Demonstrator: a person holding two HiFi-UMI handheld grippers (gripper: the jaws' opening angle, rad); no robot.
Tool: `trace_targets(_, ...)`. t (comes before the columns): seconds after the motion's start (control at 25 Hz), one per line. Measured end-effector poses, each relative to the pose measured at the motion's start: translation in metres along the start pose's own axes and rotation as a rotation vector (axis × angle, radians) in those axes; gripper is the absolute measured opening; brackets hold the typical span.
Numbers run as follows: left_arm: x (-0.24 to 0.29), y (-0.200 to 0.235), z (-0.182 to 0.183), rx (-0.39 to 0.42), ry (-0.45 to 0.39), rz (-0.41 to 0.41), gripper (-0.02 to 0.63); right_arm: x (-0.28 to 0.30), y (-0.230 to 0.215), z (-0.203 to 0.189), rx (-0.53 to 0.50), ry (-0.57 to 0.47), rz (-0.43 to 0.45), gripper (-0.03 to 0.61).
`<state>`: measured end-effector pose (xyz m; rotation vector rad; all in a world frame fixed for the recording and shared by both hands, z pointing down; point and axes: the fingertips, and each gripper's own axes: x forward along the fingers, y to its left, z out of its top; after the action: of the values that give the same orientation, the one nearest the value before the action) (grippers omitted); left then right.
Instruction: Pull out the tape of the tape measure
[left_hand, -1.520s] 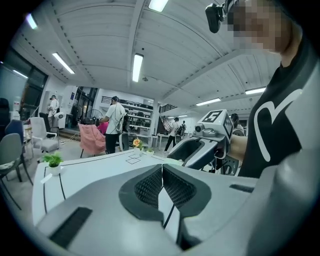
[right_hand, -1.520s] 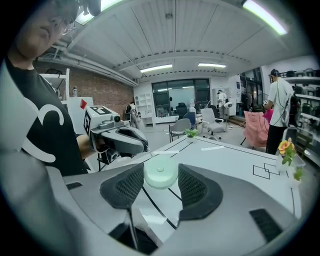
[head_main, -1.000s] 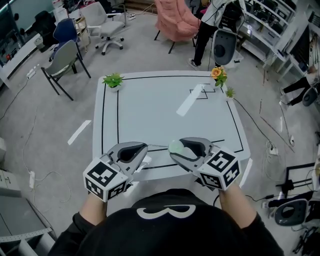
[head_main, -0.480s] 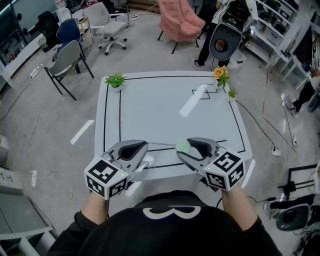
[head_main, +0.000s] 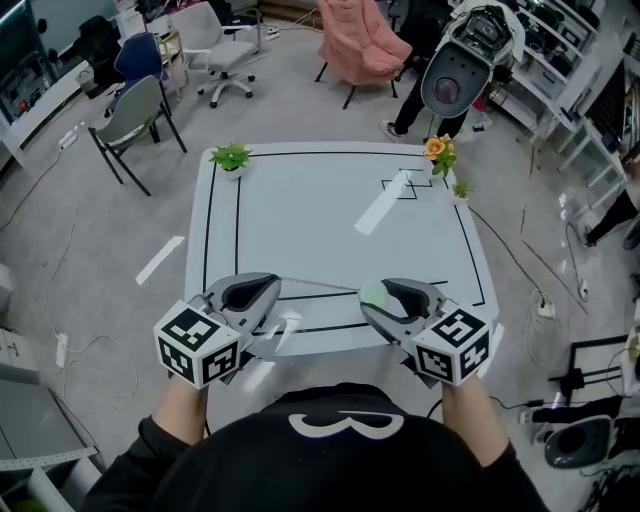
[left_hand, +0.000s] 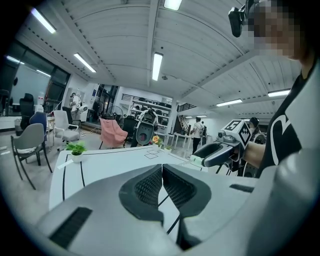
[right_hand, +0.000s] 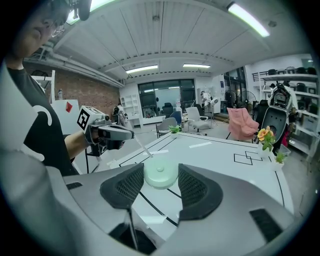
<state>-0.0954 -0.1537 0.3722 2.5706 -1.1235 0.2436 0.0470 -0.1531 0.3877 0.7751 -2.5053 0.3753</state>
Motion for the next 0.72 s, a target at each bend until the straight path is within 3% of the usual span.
trace_targets(0.72,-0.004,0.002,-0.001,0.001,-0.012,0.033,0.012,-0.02,-0.009,-0.007,0.024,-0.004,-0.062,0.219)
